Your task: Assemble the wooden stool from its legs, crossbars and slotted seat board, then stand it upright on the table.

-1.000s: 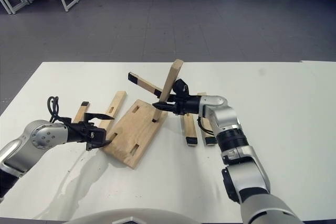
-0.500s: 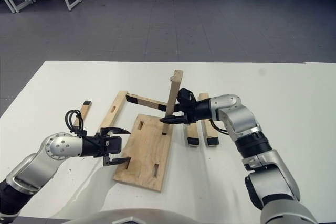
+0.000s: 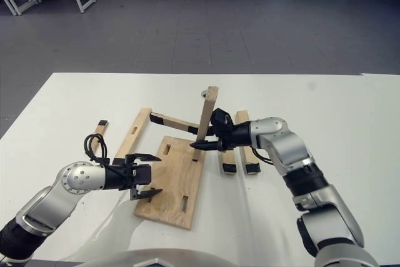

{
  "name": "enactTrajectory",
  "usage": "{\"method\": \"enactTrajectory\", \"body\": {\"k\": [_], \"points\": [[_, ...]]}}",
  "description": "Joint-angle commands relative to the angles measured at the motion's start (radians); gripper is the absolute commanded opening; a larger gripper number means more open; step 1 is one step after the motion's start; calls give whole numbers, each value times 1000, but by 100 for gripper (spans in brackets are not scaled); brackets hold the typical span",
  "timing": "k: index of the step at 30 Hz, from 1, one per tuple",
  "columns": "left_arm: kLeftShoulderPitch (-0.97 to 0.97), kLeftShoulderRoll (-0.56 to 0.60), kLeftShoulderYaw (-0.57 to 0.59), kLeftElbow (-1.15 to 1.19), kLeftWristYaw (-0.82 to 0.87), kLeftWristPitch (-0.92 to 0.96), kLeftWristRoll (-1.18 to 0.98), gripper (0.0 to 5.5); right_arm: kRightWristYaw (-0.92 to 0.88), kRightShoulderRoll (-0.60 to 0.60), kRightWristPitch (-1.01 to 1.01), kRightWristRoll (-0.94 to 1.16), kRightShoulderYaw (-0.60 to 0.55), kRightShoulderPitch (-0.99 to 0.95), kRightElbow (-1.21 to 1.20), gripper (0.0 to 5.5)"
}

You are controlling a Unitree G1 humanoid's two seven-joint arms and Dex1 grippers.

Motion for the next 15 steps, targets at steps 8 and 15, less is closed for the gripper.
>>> {"method": "enactTrajectory", "body": {"k": [8,15], "points": [[32,-9,-14,-38,29,52,34,440,-95,29,39,-272,217,50,495,203],[43,-19,-26,-46,42,59,41,440,-6,54,-31,-249,222,-55,569,203]]}}
